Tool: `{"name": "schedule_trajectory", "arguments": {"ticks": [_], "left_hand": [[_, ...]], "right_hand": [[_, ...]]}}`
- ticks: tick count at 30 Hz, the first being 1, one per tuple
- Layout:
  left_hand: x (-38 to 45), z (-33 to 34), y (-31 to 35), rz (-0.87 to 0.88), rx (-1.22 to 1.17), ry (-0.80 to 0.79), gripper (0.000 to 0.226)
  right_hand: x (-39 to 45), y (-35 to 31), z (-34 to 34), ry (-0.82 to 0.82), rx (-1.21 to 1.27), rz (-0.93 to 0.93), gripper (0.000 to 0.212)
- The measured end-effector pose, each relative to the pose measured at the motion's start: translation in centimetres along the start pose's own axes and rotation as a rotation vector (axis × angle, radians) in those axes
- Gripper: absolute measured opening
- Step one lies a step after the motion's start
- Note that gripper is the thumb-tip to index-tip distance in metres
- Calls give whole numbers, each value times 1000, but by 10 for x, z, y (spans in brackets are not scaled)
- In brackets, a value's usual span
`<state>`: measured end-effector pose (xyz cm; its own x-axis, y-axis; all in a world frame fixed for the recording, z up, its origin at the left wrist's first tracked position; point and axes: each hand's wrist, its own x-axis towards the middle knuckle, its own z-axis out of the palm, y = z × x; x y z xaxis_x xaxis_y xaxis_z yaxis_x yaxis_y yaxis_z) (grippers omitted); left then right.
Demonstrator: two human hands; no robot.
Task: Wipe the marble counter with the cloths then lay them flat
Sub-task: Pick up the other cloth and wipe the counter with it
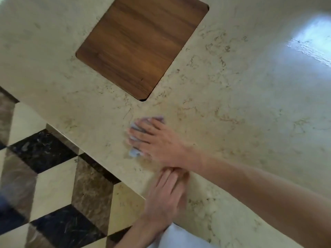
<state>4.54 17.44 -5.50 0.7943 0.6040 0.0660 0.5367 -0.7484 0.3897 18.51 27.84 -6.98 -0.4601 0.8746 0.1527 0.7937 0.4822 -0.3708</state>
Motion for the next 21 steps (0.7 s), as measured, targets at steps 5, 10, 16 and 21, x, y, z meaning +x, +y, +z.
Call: {"name": "schedule_trajectory", "arguments": {"ticks": [5, 10, 16, 21], "left_hand": [[2, 15, 21, 42, 146, -218, 63], [1, 16, 21, 31, 144, -199, 57], [2, 14, 22, 11, 129, -190, 46], [4, 16, 22, -23, 111, -124, 42]], "right_hand": [[-5, 34, -16, -147, -90, -317, 46], [11, 70, -34, -84, -181, 95, 50], [-27, 100, -64, -228, -254, -301, 51], [-39, 192, -109, -61, -287, 526, 55]]}}
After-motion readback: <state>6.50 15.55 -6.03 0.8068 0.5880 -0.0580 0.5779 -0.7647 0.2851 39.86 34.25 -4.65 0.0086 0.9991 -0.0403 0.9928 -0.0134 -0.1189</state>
